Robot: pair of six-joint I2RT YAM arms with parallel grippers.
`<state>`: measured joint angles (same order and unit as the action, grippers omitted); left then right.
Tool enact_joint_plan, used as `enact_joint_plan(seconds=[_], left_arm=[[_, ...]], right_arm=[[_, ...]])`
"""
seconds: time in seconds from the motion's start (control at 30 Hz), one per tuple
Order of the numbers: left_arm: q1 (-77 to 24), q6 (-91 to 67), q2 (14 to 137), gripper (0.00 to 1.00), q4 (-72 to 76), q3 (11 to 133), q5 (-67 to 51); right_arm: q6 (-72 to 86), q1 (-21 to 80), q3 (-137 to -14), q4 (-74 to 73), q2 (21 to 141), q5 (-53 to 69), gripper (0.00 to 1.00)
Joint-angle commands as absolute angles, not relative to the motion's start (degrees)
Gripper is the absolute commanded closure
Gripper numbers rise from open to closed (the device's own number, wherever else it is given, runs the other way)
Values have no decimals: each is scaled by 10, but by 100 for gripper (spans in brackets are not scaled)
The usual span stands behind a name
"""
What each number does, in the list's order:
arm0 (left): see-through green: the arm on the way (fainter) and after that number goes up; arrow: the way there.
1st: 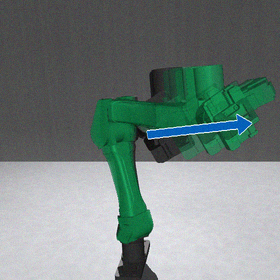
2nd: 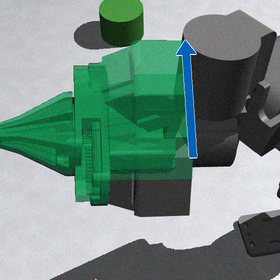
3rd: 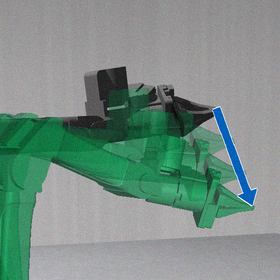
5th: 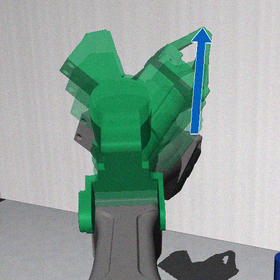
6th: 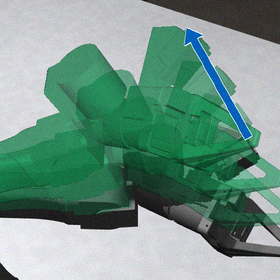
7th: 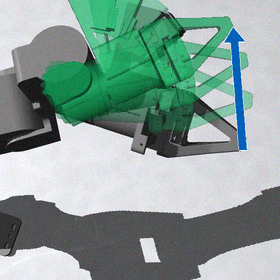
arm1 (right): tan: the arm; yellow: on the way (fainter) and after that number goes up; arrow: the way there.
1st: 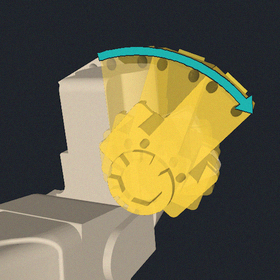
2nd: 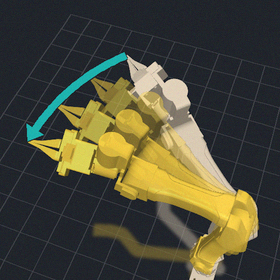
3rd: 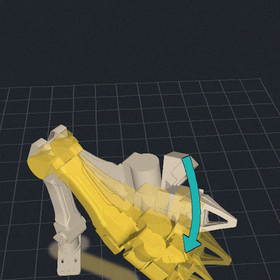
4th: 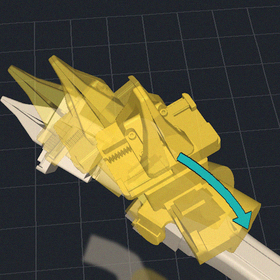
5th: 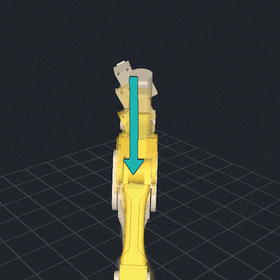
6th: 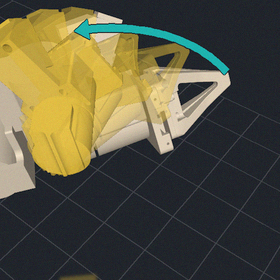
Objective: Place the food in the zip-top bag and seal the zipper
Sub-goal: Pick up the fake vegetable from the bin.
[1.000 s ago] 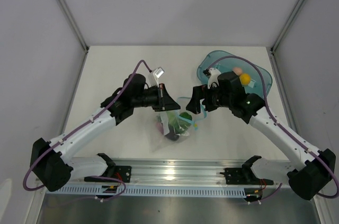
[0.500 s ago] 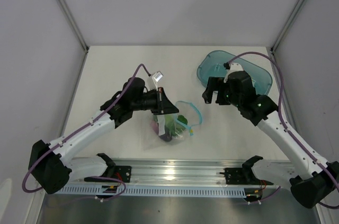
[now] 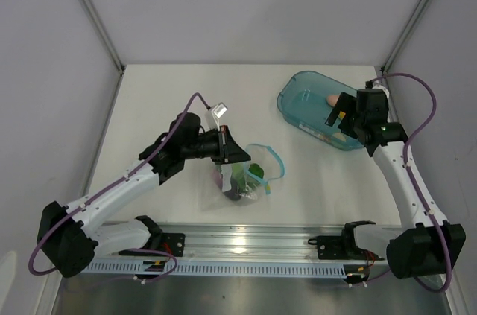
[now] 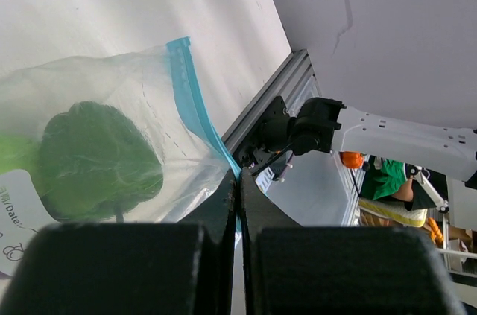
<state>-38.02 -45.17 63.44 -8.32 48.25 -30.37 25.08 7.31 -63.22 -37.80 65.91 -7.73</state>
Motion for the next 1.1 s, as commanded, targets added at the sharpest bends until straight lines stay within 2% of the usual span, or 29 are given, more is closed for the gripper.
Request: enact_joint_plan(seconds=[0.0, 0.4, 0.73, 1.07], left_arm=[[-382, -470, 621, 99, -41, 471, -326], [-382, -468, 628, 99, -31, 471, -345], [-382, -463, 618, 99, -34, 457, -339], [-381, -459, 622, 99, -30, 454, -341]], right_arm=[[263, 49, -651, -363, 682, -132, 0], [307, 5, -660, -295, 867, -155, 0], [300, -14, -846, -420, 1083, -166, 1], [292, -25, -850, -452, 1114, -92, 5]])
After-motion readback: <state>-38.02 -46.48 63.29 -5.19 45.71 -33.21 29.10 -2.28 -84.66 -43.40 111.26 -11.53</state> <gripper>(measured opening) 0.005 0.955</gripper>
